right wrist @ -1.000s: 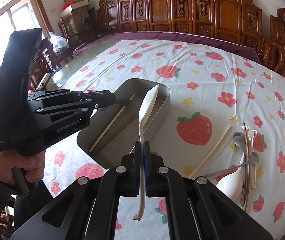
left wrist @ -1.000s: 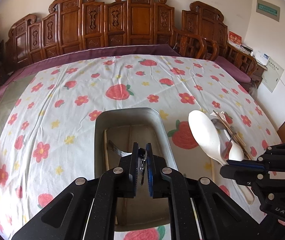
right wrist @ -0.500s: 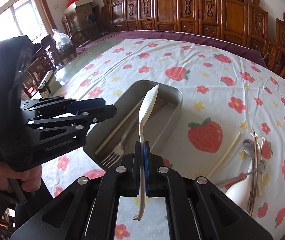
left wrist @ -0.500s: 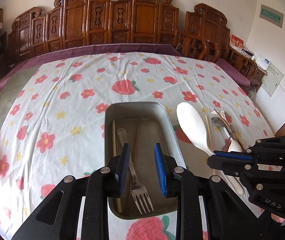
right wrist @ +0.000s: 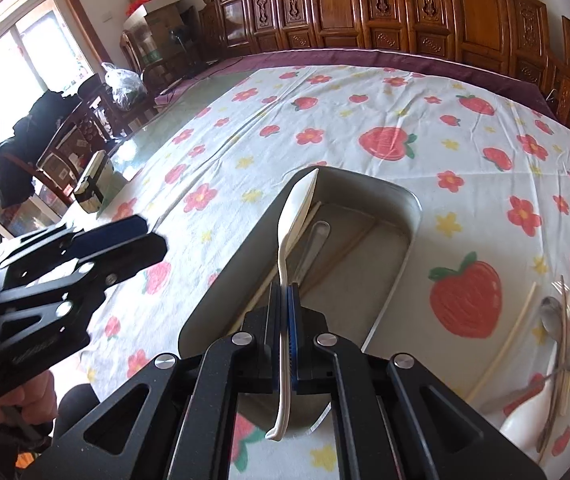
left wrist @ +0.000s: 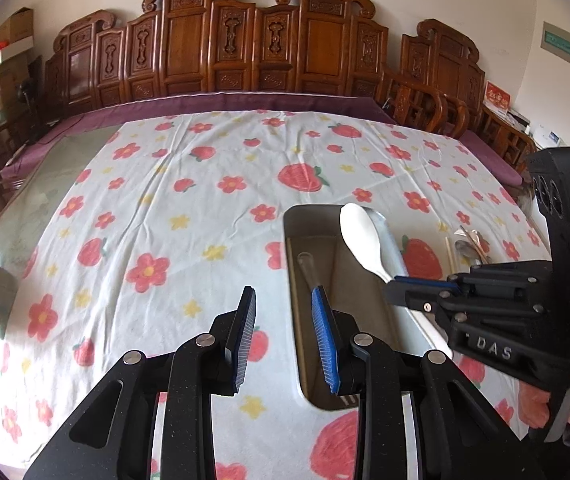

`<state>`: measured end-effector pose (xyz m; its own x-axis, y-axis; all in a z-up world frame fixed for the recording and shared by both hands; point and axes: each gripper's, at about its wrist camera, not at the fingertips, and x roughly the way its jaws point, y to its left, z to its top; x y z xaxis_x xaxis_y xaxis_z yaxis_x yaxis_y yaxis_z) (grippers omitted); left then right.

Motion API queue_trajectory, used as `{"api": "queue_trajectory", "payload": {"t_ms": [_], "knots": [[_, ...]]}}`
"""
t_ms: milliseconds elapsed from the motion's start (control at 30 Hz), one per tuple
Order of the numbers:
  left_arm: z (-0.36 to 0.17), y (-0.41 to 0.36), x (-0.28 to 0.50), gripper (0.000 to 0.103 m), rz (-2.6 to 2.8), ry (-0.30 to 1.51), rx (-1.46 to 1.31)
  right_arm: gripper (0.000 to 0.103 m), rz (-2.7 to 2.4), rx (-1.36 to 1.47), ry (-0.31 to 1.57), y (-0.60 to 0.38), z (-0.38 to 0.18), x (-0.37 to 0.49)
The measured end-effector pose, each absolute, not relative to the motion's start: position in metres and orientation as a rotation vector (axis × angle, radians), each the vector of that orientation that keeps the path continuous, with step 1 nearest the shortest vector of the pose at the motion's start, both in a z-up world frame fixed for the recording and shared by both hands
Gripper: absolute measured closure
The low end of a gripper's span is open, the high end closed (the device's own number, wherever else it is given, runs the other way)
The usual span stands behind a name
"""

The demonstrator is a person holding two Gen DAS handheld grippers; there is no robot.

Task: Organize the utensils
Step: 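Open and withdraw the left gripper while lowering the white spoon toward the tray with the right, then grasp the silver metal spoon with the left gripper while the right reaches toward the pile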

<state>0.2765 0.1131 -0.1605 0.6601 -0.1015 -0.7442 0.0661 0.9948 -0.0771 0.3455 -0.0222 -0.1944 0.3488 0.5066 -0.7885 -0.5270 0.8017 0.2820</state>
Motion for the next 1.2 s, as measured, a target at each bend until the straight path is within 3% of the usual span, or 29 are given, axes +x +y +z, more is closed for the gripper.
{"api": "queue_trajectory", "payload": {"t_ms": [167, 333, 733, 933, 967, 1033, 1200], "knots": [[-0.157, 0.121, 0.271, 0.076, -0.082, 0.841, -0.037, 0.097, 0.657, -0.016, 1.007, -0.018, -0.196, 0.352], [-0.153, 0.12, 0.267, 0.076, -0.082, 0.833, -0.029, 0.081, 0.685, 0.008, 0.991, -0.023, -0.192, 0.349], [-0.137, 0.08, 0.251, 0.075, -0.15, 0.822, -0.024, 0.081, 0.661, -0.015, 0.917, -0.094, -0.169, 0.308], [-0.121, 0.043, 0.237, 0.068, -0.212, 0.793, 0.027, 0.081, 0.581, -0.042, 0.909, -0.171, -0.176, 0.281], [-0.12, 0.038, 0.235, 0.06, -0.219, 0.789, 0.031, 0.081, 0.555, -0.05, 0.906, -0.184, -0.179, 0.278], [-0.119, 0.025, 0.231, 0.055, -0.243, 0.779, 0.037, 0.081, 0.516, -0.052, 0.905, -0.207, -0.184, 0.273], [-0.129, -0.006, 0.23, 0.055, -0.292, 0.791, 0.045, 0.081, 0.454, -0.01, 0.927, -0.254, -0.2, 0.264]]}}
